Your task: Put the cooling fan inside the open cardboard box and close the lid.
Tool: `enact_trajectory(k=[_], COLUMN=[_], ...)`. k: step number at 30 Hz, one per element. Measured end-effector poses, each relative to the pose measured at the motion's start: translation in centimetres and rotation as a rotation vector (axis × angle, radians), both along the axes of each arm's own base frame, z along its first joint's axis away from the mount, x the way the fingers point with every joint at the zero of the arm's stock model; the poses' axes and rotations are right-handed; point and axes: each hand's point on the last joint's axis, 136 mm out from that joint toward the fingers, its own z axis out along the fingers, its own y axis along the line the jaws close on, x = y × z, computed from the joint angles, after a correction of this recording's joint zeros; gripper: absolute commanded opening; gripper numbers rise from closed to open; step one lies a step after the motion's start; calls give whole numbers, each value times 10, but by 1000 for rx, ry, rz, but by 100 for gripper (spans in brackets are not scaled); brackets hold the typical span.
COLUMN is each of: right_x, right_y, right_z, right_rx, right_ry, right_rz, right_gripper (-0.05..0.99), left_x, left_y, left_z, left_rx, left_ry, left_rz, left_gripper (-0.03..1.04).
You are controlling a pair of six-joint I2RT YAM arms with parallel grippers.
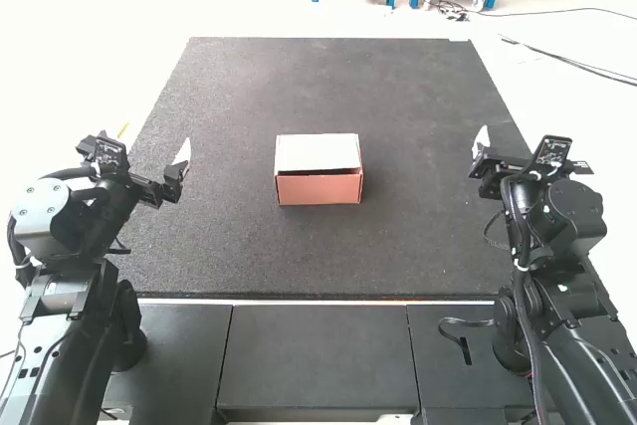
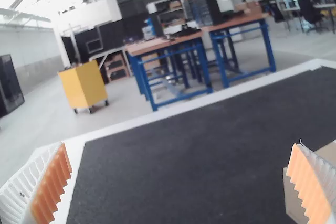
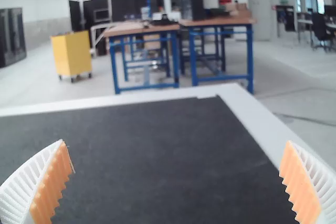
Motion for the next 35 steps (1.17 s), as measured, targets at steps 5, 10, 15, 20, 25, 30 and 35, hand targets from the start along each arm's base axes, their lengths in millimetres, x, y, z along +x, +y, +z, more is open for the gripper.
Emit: enact_trajectory(k=[5,10,15,20,25,30,35], right_x=[2,2,2,2,2,2,2], right_y=[2,3,5,8,9,10,10], right_z=[-19,-43,-49,-49,-49,-49,-49], right_rx=[-107,-161,-167,-167,-167,-167,-167], right_ry=[85,186,208,207,207,206,206], right_rz=[2,10,25,40,45,51,51], right_gripper=[91,91,91,91,91,91,91], left_x=[6,7,7,7,7,7,7], left_y=[24,30,32,33,33,33,33], left_z=[-38,-46,-46,-47,-47,-47,-47], left_rx=[-129,-131,-132,-136,-136,-137,-137], left_ry=[175,202,203,209,208,209,209], left_rz=[121,157,168,174,174,174,174], left_gripper=[97,97,97,97,97,97,97])
